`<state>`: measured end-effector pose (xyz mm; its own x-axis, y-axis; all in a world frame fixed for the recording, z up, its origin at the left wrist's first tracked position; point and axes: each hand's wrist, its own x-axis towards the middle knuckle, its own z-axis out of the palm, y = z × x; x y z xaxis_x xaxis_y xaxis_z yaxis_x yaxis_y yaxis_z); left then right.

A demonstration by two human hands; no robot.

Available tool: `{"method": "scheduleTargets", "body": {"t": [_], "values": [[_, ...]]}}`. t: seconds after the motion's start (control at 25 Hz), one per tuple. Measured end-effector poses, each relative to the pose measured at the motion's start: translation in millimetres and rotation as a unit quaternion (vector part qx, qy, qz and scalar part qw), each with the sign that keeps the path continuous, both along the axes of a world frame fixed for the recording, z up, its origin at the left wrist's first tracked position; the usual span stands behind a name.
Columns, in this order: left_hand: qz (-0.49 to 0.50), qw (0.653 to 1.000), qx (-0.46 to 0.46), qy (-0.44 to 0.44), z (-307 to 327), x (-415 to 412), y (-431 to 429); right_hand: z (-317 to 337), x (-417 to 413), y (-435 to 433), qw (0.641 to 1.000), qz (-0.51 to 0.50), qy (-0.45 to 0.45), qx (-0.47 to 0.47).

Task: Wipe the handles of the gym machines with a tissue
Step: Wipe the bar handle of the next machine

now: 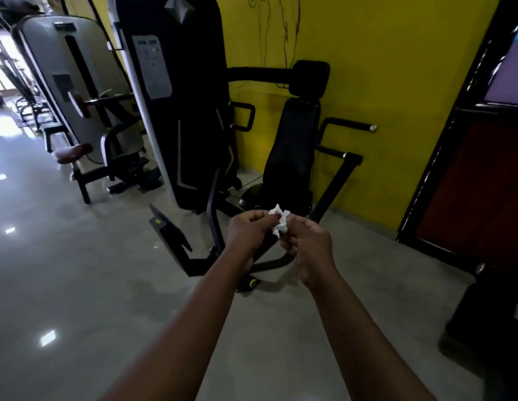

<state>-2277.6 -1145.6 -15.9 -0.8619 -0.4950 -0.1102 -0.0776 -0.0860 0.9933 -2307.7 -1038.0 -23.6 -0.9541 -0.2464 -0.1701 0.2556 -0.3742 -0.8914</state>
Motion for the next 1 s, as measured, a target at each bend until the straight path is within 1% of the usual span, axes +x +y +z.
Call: {"method": "scheduleTargets", "body": {"t": [0.12,0.28,0.44,0.68,0.84,1.0], "values": [[-0.029,0.999,0.007,0.016,10,-67,-6,9,-61,-6,0.999,-0.028,0.016,0.005],[-0.069,0.997,0.024,0.014,4,-144,-23,11,-129,-18,0.997,-0.067,0.016,0.026],[-0.11,0.994,0.021,0.017,0,-218,-45,5,-195,-39,0.994,-0.101,0.005,0.033],[-0.178,0.984,0.0,0.018,-1,-353,-72,9,-307,-68,0.984,-0.174,0.012,0.034],[-0.216,0.976,-0.008,0.01,-1,-430,-74,10,-368,-72,0.975,-0.217,0.023,0.036],[-0.251,0.968,0.002,-0.008,-13,-499,-54,-5,-429,-58,0.972,-0.23,0.032,0.043]]}}
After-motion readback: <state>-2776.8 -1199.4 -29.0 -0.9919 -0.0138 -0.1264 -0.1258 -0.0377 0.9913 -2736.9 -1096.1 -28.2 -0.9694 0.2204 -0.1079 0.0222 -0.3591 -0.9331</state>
